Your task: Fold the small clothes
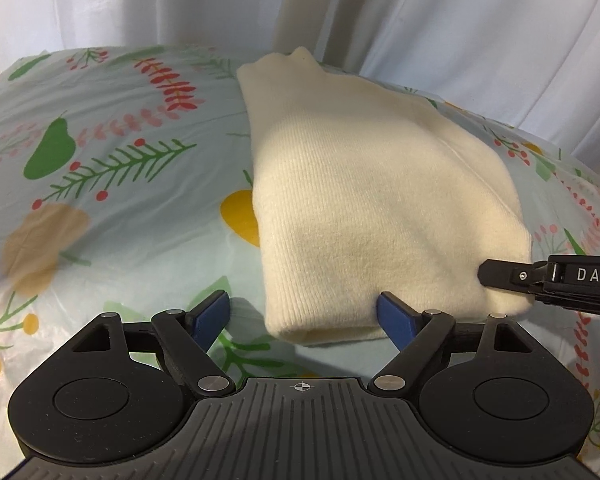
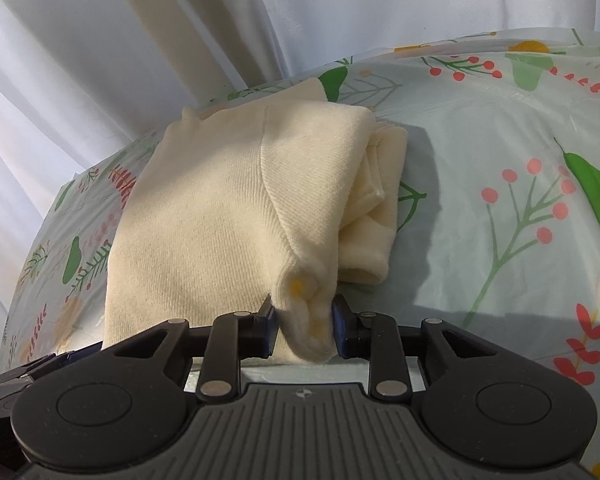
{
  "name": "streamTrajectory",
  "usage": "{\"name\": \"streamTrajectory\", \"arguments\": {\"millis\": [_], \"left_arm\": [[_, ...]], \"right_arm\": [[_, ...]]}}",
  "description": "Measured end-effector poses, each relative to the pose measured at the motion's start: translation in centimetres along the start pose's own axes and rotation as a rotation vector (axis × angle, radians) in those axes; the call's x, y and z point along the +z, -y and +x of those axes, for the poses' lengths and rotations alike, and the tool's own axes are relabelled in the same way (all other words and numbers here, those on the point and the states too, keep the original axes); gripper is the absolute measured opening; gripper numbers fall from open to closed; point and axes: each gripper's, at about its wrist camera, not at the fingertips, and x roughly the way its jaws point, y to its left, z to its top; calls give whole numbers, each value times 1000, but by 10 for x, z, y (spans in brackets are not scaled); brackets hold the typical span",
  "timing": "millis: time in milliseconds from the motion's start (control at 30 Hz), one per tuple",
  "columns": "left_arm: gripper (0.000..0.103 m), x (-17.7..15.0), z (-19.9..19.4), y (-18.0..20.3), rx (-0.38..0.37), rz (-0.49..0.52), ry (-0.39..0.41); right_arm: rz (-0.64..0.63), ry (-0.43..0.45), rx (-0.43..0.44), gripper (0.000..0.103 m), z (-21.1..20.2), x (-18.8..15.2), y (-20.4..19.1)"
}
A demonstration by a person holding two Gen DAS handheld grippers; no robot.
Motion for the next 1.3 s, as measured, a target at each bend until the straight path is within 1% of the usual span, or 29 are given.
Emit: {"name": "streamTrajectory", "arguments": {"millis": [133, 167, 233, 367, 433, 467, 567, 667, 733, 800, 833, 933, 1000, 1067, 1200, 1300], "left_arm": [[86, 5, -1, -3, 24, -19, 12], [86, 5, -1, -3, 29, -21, 13], [86, 6, -1, -3, 33, -29, 7], [87, 2, -6, -3, 57, -24, 10], [87, -3, -12, -6, 65, -38, 10], [88, -6, -15, -7, 69, -49, 7], [90, -16, -22, -8, 83, -58, -29], [92, -27, -29, -6, 98, -40, -70], [94, -32, -35, -5, 113, -27, -82], [94, -35, -42, -3, 139, -16, -81], [95, -36, -46, -1, 154, -8, -80], [95, -36, -55, 1, 185, 4, -84], [95, -36, -60, 1, 182, -6, -91], [95, -35, -62, 1, 164, -25, -99], [95, -29, -59, 7, 165, -15, -122], [95, -24, -55, 15, 180, 18, -133]], "right_arm": [[111, -6, 81, 19, -3, 2, 13], [111, -5, 85, 19, -3, 2, 15], [64, -3, 57, 19, -2, 0, 12], [-63, -8, -27, 21, -1, -3, -2], [-125, -13, -77, 26, -4, -3, -9], [-146, -15, -102, 29, -5, -4, -13], [-196, -31, -164, 36, -14, -8, -20], [-222, -87, -191, 41, -24, -18, -25], [-245, -115, -199, 55, -30, -26, -29], [-282, -106, -183, 80, -41, -36, -34], [-297, -104, -181, 84, -44, -40, -35], [-324, -120, -185, 88, -52, -52, -40], [-317, -140, -201, 95, -55, -58, -42], [-308, -156, -218, 98, -56, -61, -43], [-299, -122, -223, 99, -62, -59, -44], [-293, -171, -283, 99, -53, -50, -46]]}}
